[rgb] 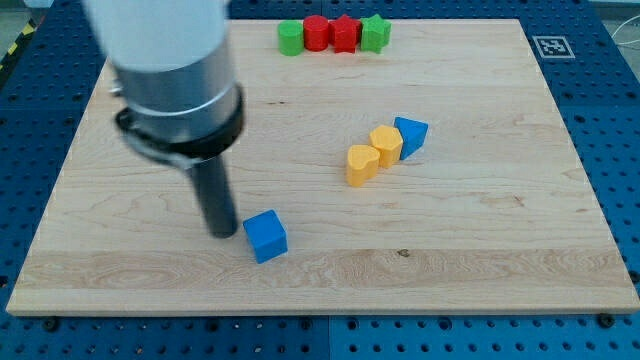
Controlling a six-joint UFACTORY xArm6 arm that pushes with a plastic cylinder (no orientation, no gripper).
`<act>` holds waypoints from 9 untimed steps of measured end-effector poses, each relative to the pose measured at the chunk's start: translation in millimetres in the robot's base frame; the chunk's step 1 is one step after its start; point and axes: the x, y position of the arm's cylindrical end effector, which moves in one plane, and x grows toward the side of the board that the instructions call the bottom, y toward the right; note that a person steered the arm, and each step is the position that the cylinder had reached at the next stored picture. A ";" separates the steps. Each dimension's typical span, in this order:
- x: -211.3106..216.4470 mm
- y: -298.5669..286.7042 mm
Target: Point your arm closer to blue cube
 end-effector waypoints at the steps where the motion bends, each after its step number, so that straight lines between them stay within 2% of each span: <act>1: 16.9 -65.1; 2: 21.9 -114.7; 3: 39.8 -115.8; 4: 59.5 -76.4; 6: 61.3 15.7; 7: 61.3 37.4; 9: 38.6 36.6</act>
